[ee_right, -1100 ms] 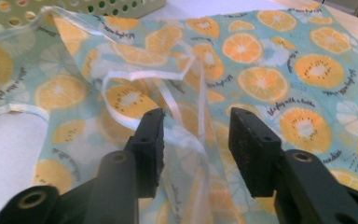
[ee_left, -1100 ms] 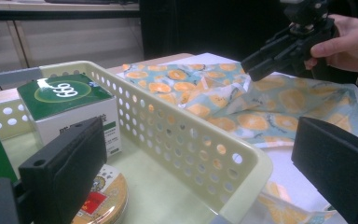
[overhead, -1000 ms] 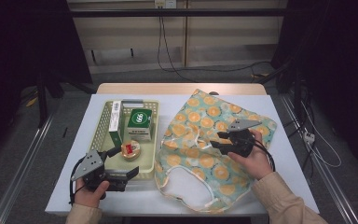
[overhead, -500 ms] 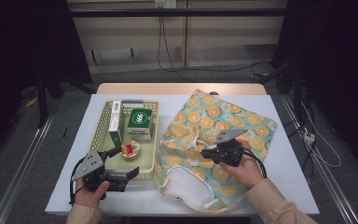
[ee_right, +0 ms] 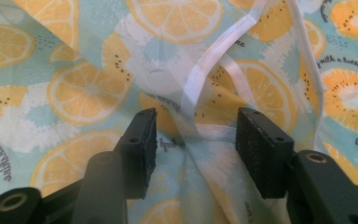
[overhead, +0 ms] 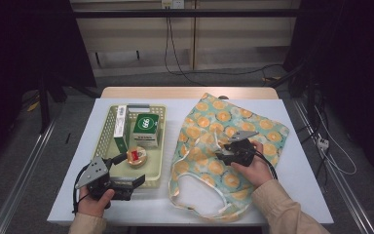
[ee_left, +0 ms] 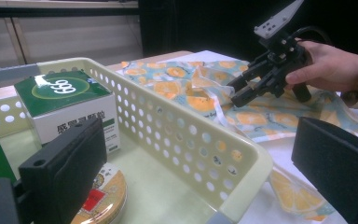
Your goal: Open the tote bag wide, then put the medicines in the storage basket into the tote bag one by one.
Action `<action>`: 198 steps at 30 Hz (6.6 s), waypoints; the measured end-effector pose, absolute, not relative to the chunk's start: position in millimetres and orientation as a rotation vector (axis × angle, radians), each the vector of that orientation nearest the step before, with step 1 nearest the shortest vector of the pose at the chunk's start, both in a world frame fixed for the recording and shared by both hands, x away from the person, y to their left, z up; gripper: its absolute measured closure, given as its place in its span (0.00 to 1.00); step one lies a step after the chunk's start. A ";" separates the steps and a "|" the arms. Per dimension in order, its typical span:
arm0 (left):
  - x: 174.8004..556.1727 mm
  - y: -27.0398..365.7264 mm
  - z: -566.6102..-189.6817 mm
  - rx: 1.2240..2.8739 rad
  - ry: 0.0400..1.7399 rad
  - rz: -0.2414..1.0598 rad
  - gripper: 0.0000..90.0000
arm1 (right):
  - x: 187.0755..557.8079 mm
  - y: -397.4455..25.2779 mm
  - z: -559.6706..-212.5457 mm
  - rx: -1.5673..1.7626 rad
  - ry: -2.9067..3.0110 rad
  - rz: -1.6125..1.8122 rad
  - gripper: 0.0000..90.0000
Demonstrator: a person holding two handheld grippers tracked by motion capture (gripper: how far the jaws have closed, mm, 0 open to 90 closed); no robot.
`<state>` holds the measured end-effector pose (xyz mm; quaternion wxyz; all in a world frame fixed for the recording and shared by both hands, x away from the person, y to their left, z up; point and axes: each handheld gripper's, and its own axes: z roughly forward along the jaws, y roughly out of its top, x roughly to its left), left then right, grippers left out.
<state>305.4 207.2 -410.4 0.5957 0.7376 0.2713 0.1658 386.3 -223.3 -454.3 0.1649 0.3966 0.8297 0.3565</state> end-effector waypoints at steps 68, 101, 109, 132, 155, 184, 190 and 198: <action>346.6 202.1 -370.5 1.824 0.641 0.305 0.03 | 425.8 -253.6 -334.9 1.153 2.188 1.140 1.00; 400.4 199.0 -375.1 1.985 0.670 0.294 0.06 | 425.2 -244.2 -343.9 1.157 2.208 1.157 1.00; 404.2 194.8 -380.3 2.032 0.657 0.260 0.07 | 425.8 -245.5 -345.5 1.163 2.213 1.154 1.00; 420.1 187.4 -410.4 2.238 0.663 0.214 0.14 | 425.3 -238.8 -353.4 1.154 2.244 1.142 1.00; 411.7 176.2 -418.6 2.319 0.604 0.215 0.11 | 425.3 -235.5 -353.9 1.145 2.259 1.140 1.00; 419.7 175.1 -433.5 2.450 0.789 0.388 0.06 | 425.3 -234.9 -353.5 1.144 2.264 1.138 1.00; 423.0 176.6 -436.9 2.466 0.868 0.305 0.13 | 424.9 -235.1 -353.1 1.146 2.259 1.144 1.00; 421.6 174.5 -436.5 2.467 0.831 0.281 0.22 | 424.2 -236.2 -353.6 1.147 2.261 1.144 1.00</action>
